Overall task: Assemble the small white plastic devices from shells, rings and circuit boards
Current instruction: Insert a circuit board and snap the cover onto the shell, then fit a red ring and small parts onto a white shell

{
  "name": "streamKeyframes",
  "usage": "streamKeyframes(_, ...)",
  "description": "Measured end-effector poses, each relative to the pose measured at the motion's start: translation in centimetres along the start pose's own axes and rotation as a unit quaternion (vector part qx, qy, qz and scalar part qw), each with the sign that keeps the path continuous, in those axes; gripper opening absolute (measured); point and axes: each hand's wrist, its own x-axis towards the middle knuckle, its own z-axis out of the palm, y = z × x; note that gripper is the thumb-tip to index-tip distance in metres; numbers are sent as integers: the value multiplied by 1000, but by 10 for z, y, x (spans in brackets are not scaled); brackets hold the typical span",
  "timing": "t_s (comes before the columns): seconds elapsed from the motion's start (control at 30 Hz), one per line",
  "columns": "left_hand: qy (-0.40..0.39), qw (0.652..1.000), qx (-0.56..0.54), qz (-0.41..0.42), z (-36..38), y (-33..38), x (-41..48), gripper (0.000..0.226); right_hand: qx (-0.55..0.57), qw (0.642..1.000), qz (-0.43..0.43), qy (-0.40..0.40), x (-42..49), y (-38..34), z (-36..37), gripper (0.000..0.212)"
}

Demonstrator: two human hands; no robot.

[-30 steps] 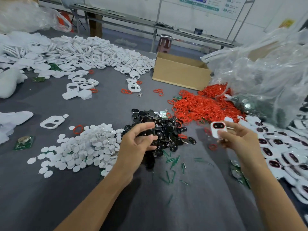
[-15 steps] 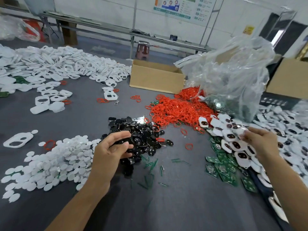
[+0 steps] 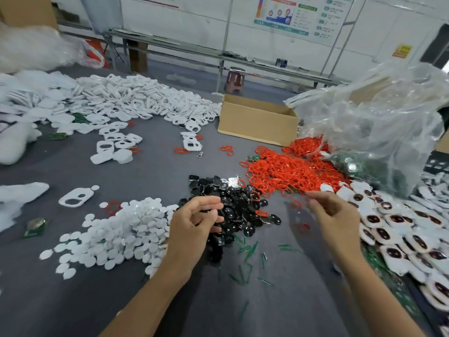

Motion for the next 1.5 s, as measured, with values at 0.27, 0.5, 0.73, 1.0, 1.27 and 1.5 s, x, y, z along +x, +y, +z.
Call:
streamKeyframes(0.27,-51,997,60,27,3,9,-8,35,38,996,-81,-21,-52,-32,104,39)
streamKeyframes(0.5,-62,997,38,21,-2,28,-10,35,47,994,-102,-19,-55,-30,101,54)
streamKeyframes(0.73,153,941,298,46,-73,62,73,16,68,993,-94,-32,-55,-36,103,56)
streamKeyframes(1.0,194,838,506,-70,-172,54,184,30,53,991,-117,-44,-55,-27,106,61)
streamKeyframes(1.27,107,786,594,-136,-201,16,244,54,-9,981,-185,-55,-49,-32,108,58)
streamKeyframes(1.5,32,772,625,-107,-199,10,265,59,-5,979,-189,-73,-47,-31,108,54)
